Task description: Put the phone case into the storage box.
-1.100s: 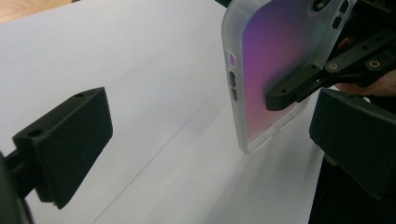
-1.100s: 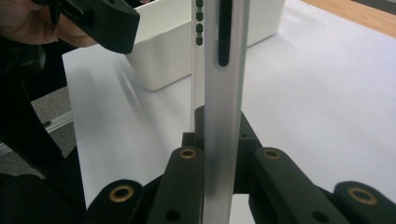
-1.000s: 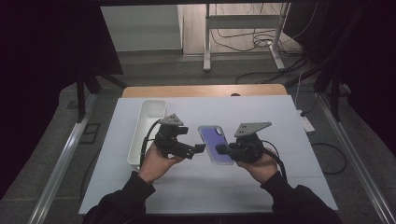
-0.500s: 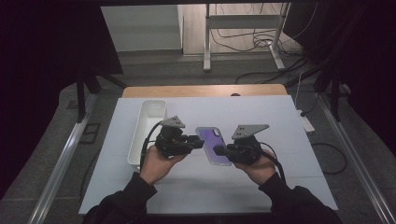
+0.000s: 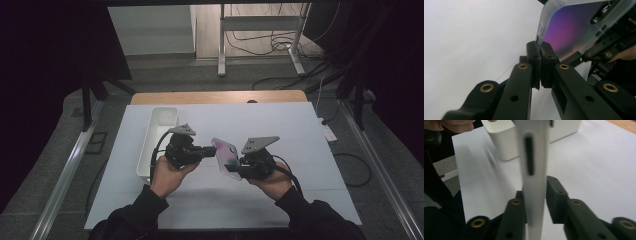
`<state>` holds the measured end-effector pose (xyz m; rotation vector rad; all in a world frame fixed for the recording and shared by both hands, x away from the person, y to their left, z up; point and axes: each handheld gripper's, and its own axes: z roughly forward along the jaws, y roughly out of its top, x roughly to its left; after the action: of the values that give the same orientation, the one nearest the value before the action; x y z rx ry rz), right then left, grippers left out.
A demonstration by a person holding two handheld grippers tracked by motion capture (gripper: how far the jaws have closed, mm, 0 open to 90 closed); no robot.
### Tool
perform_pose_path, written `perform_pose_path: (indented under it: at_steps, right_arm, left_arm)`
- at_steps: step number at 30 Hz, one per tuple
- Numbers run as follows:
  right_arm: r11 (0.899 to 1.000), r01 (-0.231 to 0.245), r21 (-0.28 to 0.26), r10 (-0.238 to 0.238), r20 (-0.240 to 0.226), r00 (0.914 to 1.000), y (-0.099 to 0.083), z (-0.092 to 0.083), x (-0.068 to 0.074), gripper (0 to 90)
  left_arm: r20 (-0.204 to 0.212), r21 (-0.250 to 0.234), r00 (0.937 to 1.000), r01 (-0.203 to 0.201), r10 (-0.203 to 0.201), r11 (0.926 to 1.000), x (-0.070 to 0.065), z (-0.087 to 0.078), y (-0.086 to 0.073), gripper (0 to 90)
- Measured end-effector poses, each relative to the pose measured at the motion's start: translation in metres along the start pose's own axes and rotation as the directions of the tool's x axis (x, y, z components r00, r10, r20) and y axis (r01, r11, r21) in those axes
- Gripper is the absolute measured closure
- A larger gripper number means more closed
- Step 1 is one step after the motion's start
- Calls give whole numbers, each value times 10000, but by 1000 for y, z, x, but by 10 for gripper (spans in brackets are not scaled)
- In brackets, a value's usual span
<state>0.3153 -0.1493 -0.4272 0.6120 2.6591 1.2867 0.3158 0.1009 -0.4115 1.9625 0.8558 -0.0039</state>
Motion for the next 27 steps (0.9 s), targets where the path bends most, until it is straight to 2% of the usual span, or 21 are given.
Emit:
perform_pose_path:
  at_steps: [5, 7, 14, 15, 21, 25, 27]
  right_arm:
    - [9999, -96, 45, 97, -135, 9999, 0, 6, 3, 553]
    - [10000, -65, 63, 66, -150, 9999, 1, 7, 4, 524]
    - [9999, 83, -69, -82, 176, 9998, 2, 14, 9, 317]
    - [9999, 83, -69, -82, 176, 9998, 2, 14, 9, 317]
    - [9994, 69, -345, -55, 412, 9991, 2, 16, 11, 169]
    - [9988, -65, -494, 77, 230, 9997, 3, 14, 11, 136]
    - [9989, -70, -469, 81, 217, 9997, 3, 13, 10, 114]
  left_arm:
    - [-113, 4, 9999, -67, 67, 10000, -3, 2, 0, 882]
    - [-290, 21, 9994, -171, 172, 9999, -6, 4, 0, 882]
    - [-462, 103, 9981, -402, 406, 9991, -15, 9, 1, 883]
    - [-462, 103, 9981, -402, 406, 9991, -15, 9, 1, 883]
    - [-632, 147, 9966, -512, 520, 9986, -17, 10, 1, 883]
    - [-821, 234, 9949, -572, 589, 9981, -15, 9, 1, 884]
    - [-1046, 276, 9927, -581, 607, 9979, -12, 8, 0, 884]
